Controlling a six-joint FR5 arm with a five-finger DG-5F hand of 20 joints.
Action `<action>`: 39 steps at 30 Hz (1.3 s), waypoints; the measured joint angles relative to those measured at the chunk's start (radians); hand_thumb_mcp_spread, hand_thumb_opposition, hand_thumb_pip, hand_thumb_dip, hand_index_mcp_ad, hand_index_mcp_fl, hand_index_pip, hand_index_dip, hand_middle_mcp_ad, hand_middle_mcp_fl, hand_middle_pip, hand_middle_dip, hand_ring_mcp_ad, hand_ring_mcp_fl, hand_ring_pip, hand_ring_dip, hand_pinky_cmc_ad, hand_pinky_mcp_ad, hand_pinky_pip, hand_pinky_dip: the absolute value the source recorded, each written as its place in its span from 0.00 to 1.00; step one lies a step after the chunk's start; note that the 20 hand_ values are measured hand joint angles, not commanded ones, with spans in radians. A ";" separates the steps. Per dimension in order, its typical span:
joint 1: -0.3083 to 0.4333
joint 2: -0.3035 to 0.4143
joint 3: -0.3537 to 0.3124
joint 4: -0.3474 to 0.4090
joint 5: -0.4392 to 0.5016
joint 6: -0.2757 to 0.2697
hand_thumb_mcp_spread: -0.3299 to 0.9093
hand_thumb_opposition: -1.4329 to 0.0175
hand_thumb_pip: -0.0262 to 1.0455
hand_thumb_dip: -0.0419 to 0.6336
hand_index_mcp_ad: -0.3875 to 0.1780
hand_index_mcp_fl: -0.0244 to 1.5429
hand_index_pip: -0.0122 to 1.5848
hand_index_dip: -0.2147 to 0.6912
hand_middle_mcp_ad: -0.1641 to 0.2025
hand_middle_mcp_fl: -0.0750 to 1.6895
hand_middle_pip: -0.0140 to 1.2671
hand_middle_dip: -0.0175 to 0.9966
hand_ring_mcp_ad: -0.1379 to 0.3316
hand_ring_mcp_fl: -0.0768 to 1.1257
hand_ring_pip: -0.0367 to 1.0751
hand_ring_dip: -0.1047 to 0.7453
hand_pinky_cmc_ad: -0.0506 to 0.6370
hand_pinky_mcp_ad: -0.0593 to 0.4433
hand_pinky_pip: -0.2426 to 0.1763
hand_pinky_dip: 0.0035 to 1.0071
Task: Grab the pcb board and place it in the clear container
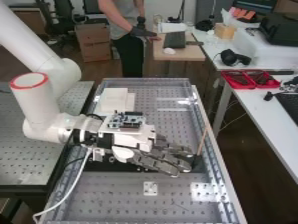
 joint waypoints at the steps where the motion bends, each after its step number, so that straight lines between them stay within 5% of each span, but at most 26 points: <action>1: 0.000 0.001 0.001 -0.001 0.000 0.001 0.89 0.40 0.44 0.46 0.24 0.23 0.98 0.51 0.43 0.05 0.12 0.14 0.68 0.09 0.12 0.15 0.48 0.42 0.37 0.18; 13: 0.002 0.008 -0.001 -0.014 0.006 0.011 0.82 0.40 0.42 0.46 0.25 0.13 0.98 0.51 0.43 0.05 0.12 0.14 0.68 0.09 0.12 0.16 0.50 0.42 0.37 0.18; 39: 0.009 0.002 -0.009 -0.020 0.026 0.032 0.77 0.38 0.44 0.46 0.33 0.09 0.96 0.45 0.42 0.05 0.12 0.14 0.68 0.09 0.12 0.16 0.50 0.41 0.37 0.18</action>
